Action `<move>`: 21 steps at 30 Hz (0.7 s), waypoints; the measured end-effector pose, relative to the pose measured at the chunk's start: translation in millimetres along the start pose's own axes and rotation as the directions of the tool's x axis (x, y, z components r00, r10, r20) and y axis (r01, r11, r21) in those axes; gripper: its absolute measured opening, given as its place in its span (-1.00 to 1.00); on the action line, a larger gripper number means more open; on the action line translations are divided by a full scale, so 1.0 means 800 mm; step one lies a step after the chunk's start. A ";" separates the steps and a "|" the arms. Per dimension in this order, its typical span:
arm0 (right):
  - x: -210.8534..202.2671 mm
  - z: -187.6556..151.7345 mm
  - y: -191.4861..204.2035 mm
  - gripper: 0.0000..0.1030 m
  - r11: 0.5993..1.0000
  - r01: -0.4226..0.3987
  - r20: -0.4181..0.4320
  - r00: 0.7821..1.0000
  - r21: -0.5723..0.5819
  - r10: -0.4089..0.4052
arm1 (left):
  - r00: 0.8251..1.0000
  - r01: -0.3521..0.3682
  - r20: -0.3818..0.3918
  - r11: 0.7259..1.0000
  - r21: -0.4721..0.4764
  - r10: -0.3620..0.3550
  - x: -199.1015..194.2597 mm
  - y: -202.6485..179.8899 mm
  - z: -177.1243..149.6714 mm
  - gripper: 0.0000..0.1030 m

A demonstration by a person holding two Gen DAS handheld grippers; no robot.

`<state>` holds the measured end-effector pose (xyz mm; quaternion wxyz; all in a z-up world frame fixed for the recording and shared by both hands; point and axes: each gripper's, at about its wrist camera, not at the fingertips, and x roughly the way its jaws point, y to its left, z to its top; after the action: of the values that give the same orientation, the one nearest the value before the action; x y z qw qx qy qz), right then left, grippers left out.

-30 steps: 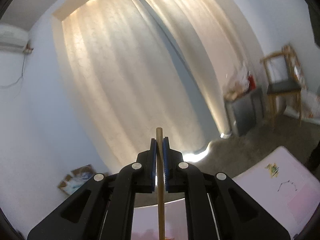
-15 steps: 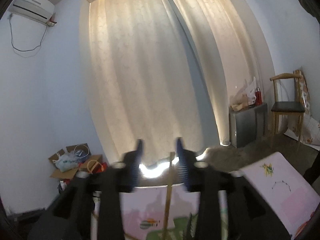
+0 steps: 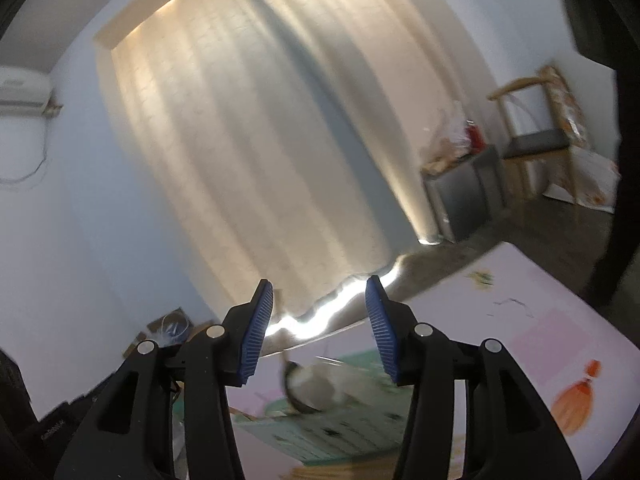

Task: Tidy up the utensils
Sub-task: 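Carry both chopsticks over the green basket and release them inside with both tools, then grasp another wooden chopstick beside the basket with the left tool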

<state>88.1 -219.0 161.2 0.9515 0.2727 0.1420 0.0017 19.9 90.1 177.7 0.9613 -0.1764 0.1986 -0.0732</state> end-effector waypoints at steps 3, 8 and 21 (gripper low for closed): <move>-0.027 -0.002 -0.044 -0.07 0.997 0.063 -0.033 0.998 0.045 -0.062 | 0.995 -0.028 -0.100 0.996 -0.084 0.019 0.008 0.029 -0.033 -0.29; -0.023 -0.044 -0.130 -0.07 0.973 0.189 -0.258 0.954 0.133 -0.150 | 0.934 -0.026 -0.348 0.956 -0.292 -0.081 0.078 0.075 -0.102 -0.39; 0.005 -0.123 -0.183 -0.08 0.962 0.252 -0.482 0.859 0.105 -0.172 | 0.895 -0.212 -0.446 0.849 -0.484 -0.031 0.159 0.107 -0.177 -0.69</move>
<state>54.5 -292.3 3.7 0.8574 0.3242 0.3966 -0.0492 83.5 98.6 -20.7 0.8099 -0.3991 0.4298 -0.0078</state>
